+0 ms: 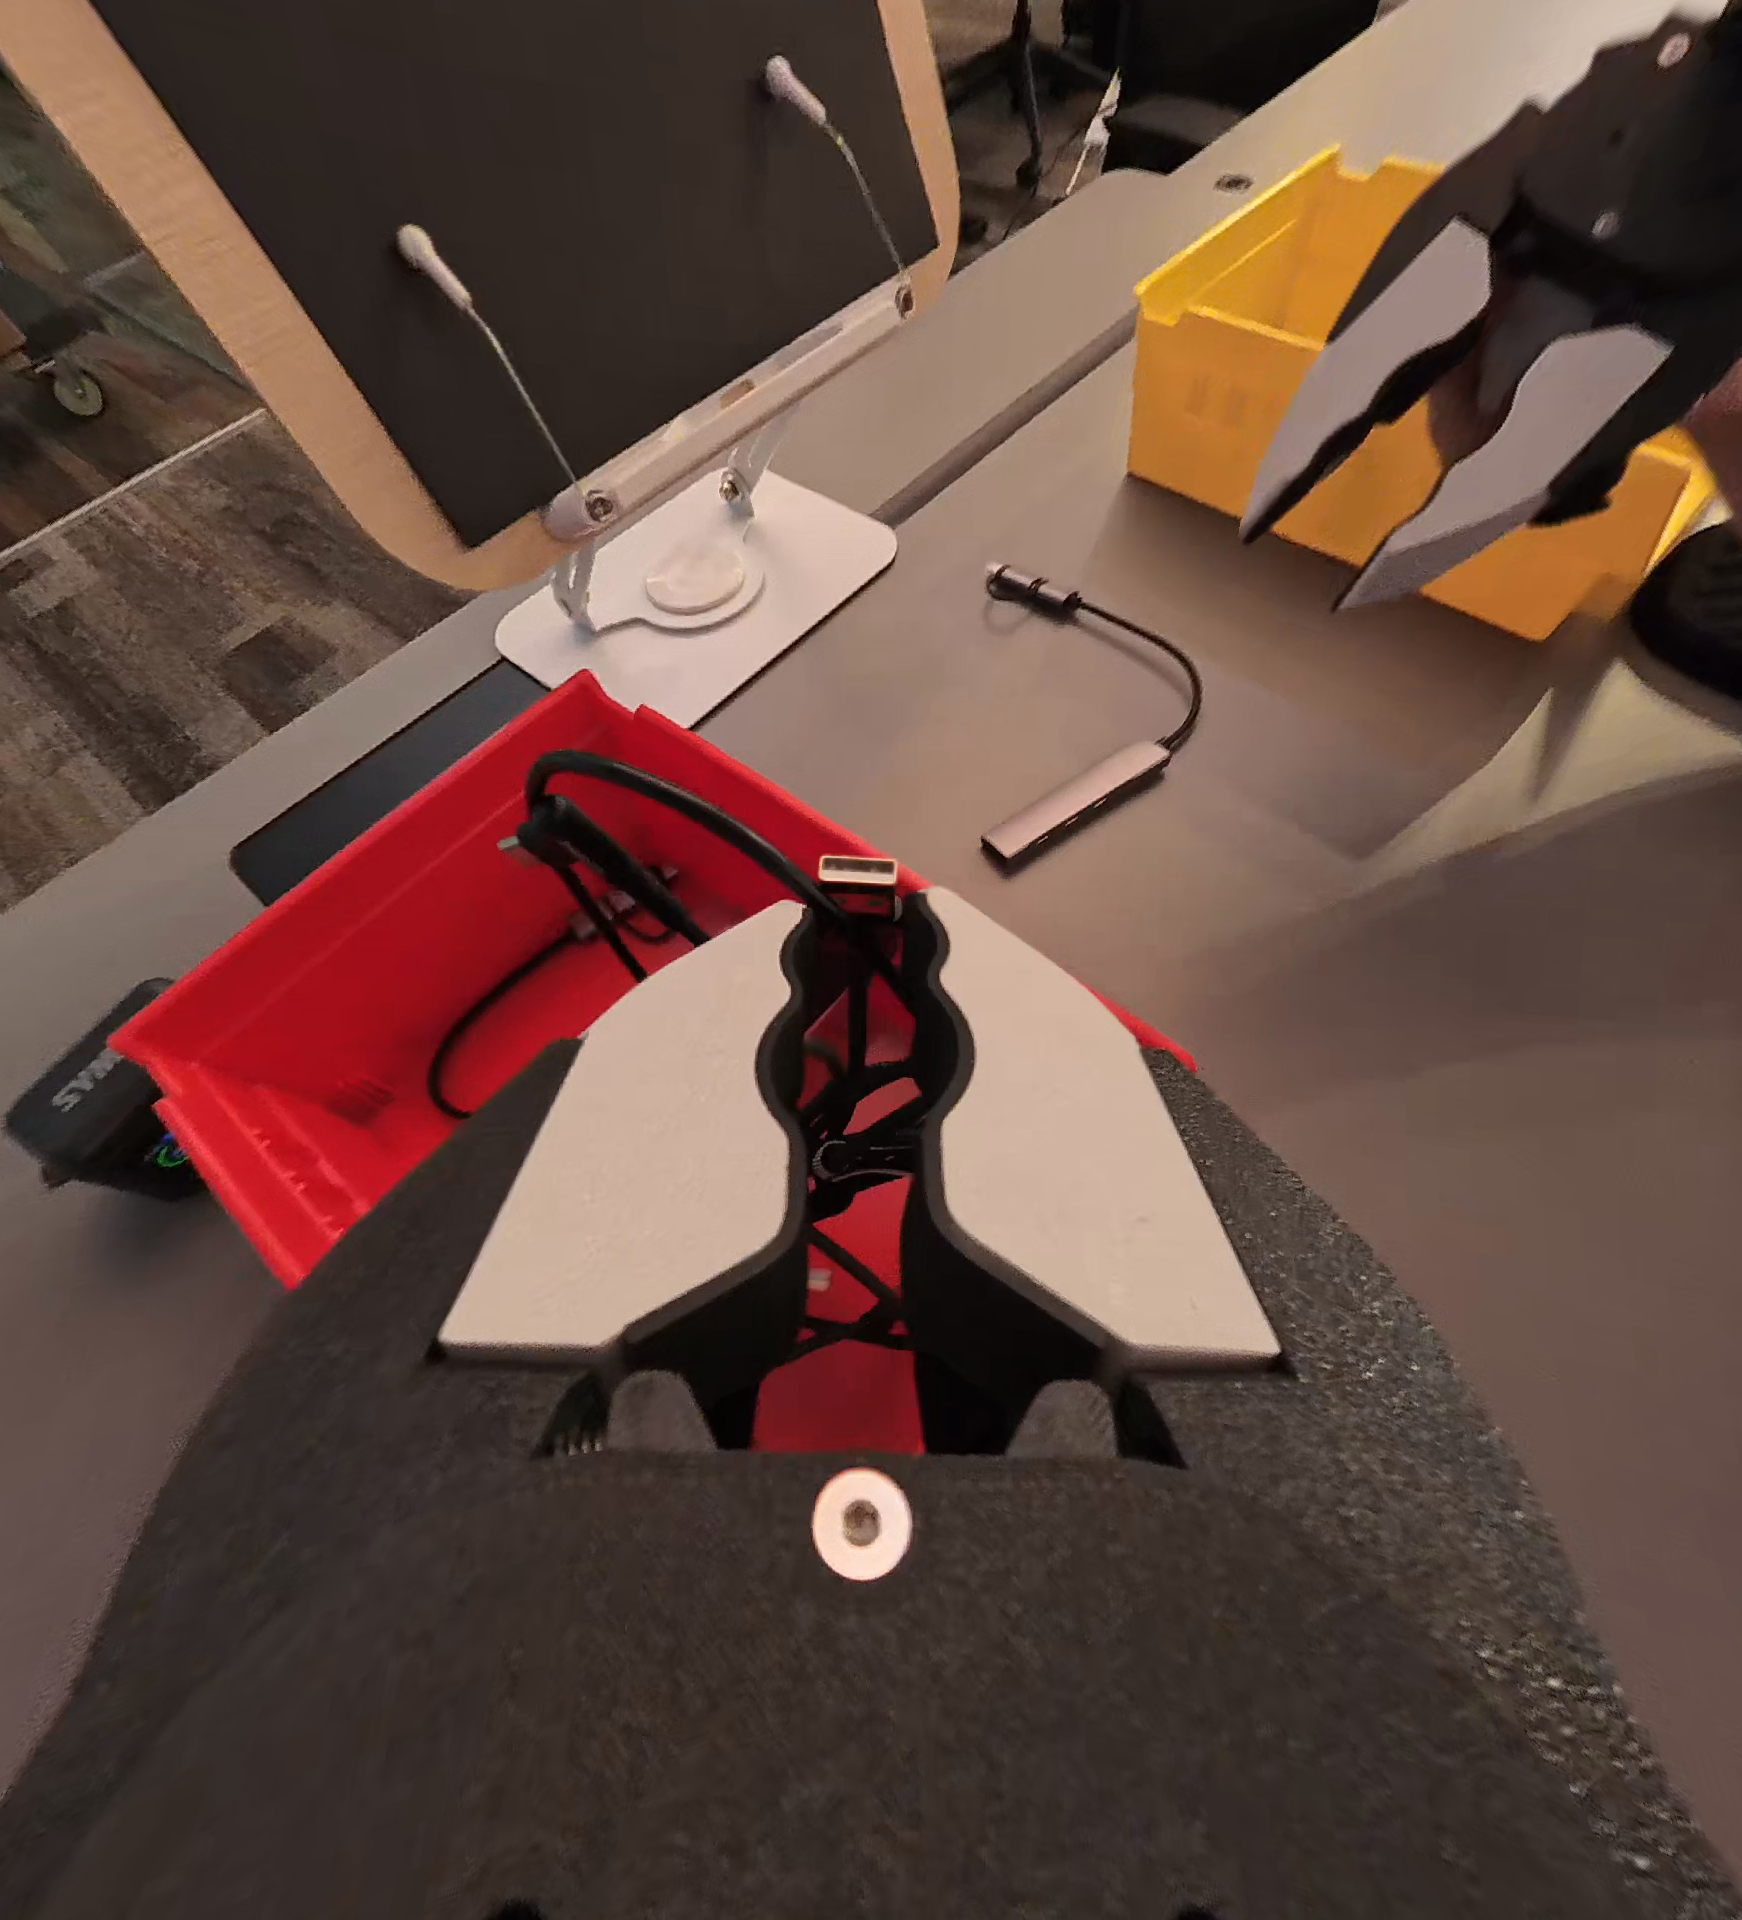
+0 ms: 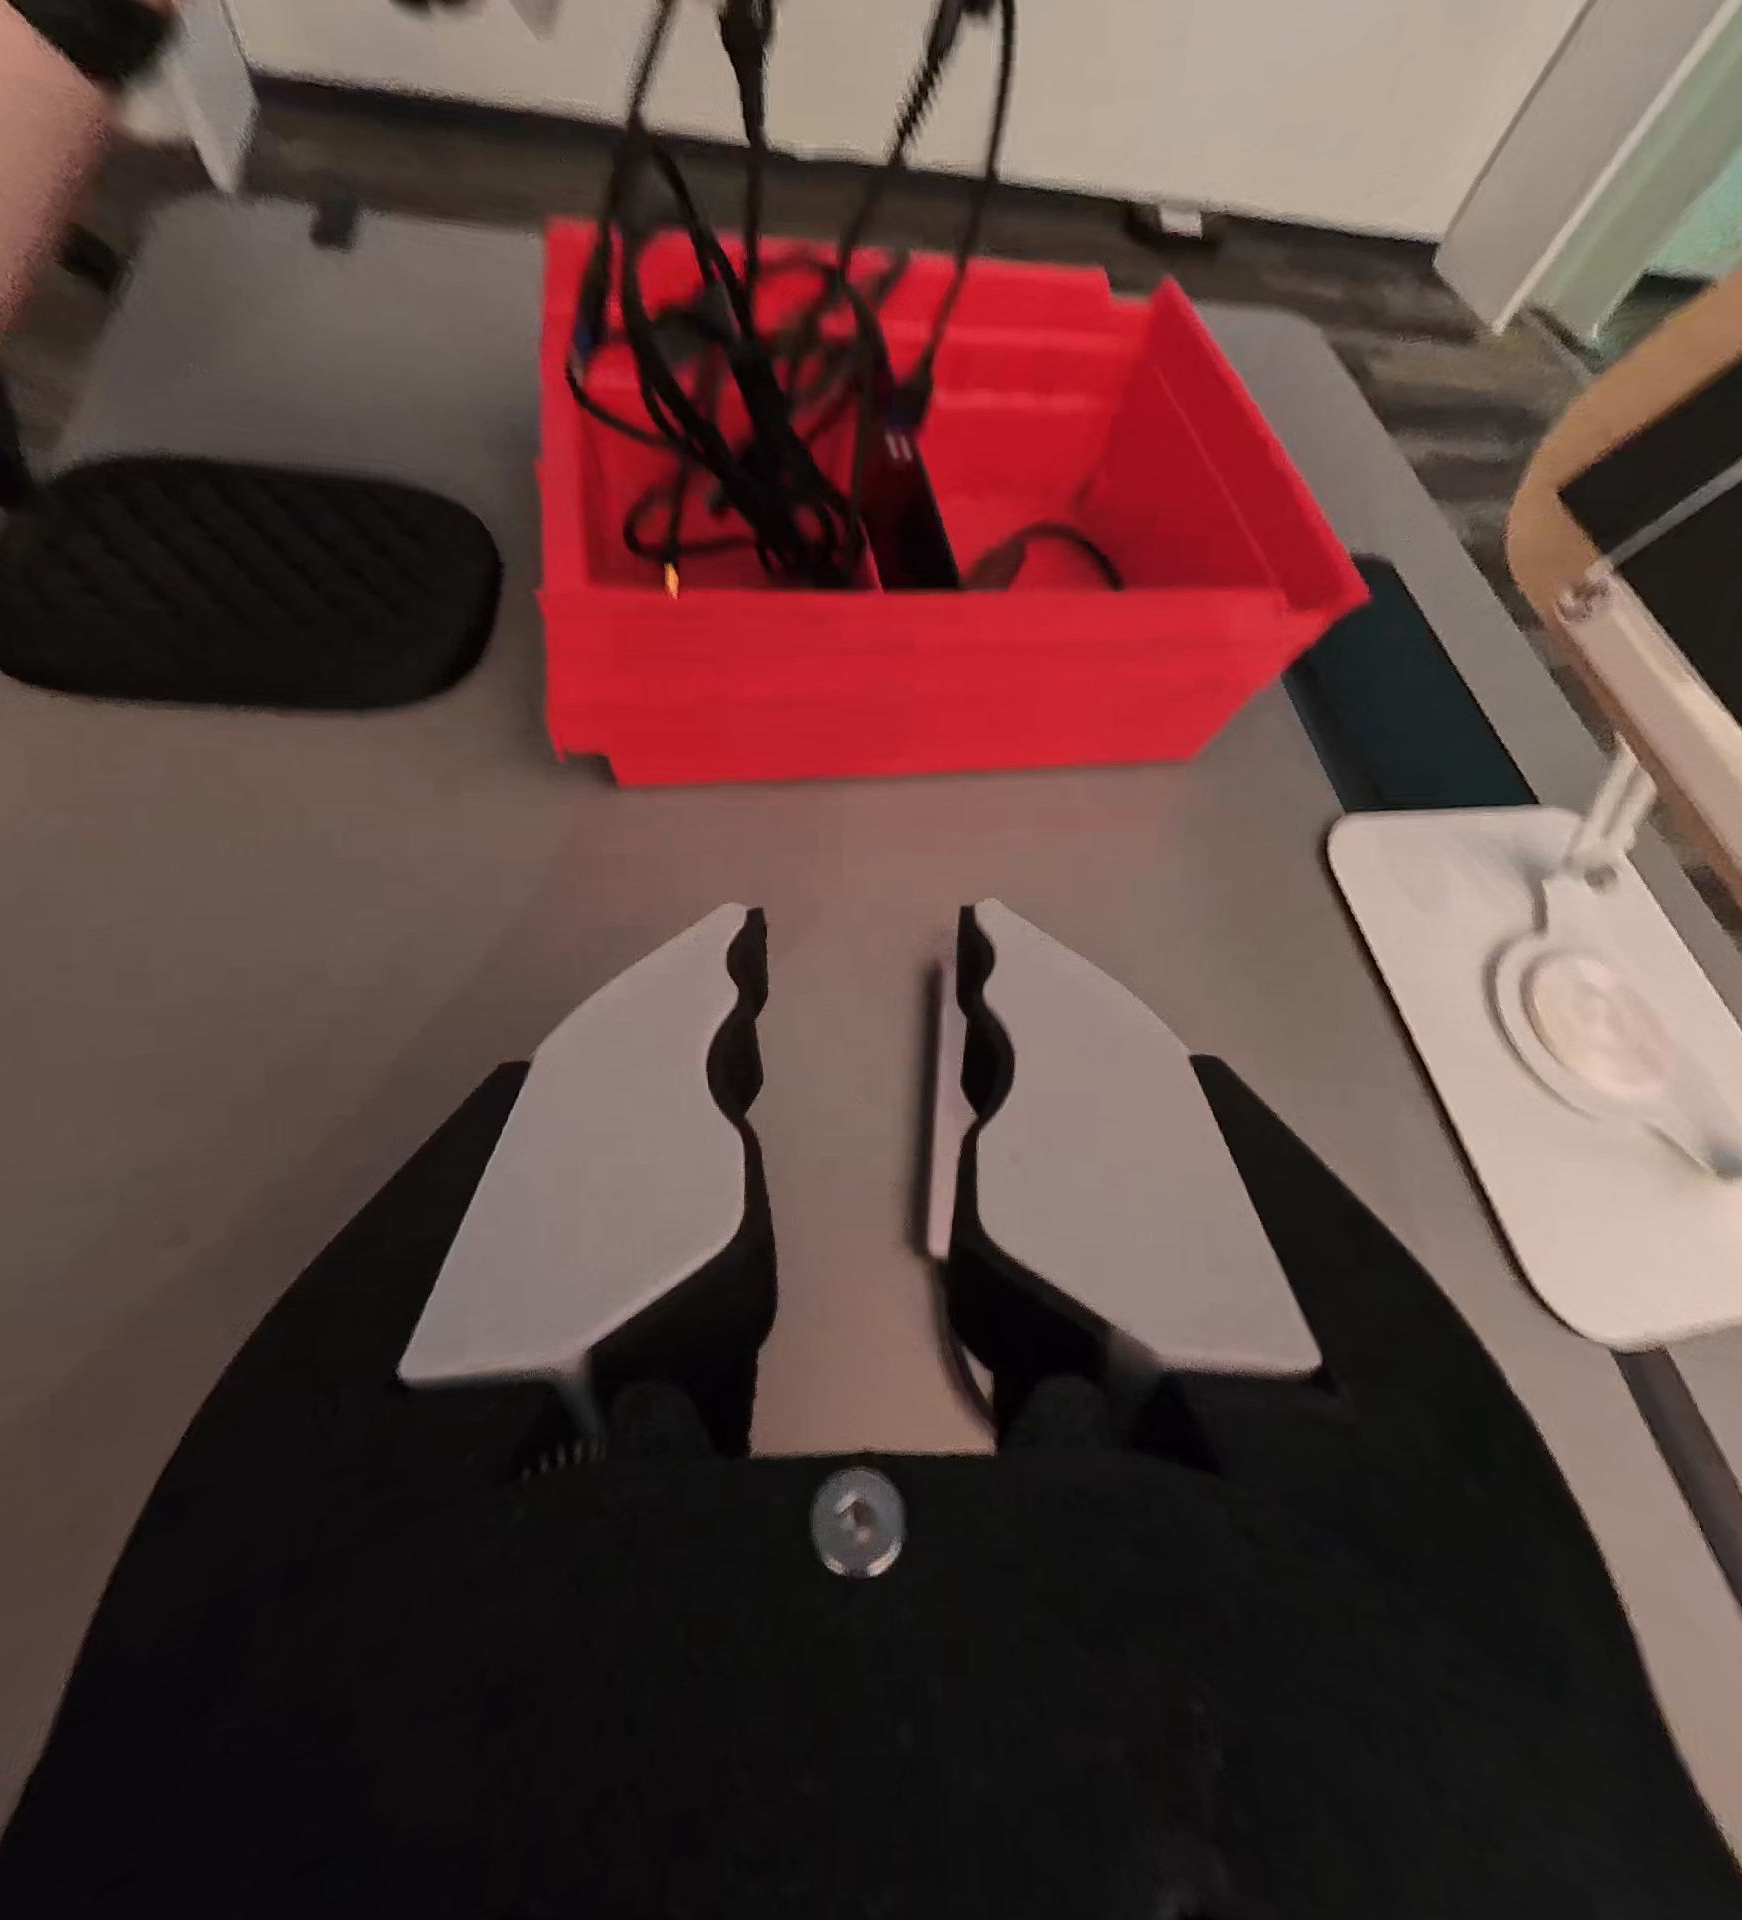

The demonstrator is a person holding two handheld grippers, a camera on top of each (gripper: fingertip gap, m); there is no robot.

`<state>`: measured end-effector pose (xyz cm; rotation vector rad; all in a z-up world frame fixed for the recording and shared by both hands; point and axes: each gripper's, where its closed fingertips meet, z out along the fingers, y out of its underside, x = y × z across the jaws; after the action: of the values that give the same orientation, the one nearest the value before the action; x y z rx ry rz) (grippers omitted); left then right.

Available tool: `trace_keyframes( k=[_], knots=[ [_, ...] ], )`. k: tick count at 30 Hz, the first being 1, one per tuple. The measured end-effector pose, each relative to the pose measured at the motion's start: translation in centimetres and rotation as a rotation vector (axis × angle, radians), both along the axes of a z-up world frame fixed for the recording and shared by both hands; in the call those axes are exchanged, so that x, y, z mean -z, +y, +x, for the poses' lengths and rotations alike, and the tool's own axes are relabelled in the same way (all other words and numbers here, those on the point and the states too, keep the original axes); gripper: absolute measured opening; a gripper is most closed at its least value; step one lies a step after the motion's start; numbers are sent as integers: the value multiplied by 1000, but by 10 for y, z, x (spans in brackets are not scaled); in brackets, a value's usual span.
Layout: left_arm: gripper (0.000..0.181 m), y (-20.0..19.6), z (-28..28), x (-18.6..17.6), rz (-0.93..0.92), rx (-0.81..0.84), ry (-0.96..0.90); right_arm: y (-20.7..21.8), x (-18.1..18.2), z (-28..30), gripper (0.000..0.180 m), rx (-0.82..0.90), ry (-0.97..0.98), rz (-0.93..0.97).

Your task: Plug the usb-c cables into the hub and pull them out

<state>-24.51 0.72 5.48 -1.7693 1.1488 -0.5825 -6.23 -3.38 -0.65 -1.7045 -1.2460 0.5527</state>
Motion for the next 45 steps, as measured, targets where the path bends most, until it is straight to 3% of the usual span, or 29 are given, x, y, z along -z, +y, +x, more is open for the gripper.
trace_keyframes(
  k=[5, 14, 21, 24, 27, 34, 45],
  knots=[
    [15, -11, 6, -11, -25, 102, -138, -20, -22, -45, 36, -71, 215, -40],
    [15, -23, -6, -3, -69, 188, -210, -42, -44, -77, 36, -124, 238, -43],
    [15, -24, -3, 3, -18, 180, -84, -33, -63, -99, 36, -91, 212, -47],
    [16, -7, -19, 15, 2, 60, 80, -28, -64, -97, 36, -74, 199, -60],
    [4, 17, -57, 37, 26, -114, 281, -31, -60, -85, 36, -61, 193, -49],
    [2, 31, -88, 76, -29, -218, 421, -28, -43, -52, 35, -9, 198, -43],
    [3, 14, -75, 17, 86, -220, 212, -23, -35, -30, 33, -2, 197, -64]
  ],
)
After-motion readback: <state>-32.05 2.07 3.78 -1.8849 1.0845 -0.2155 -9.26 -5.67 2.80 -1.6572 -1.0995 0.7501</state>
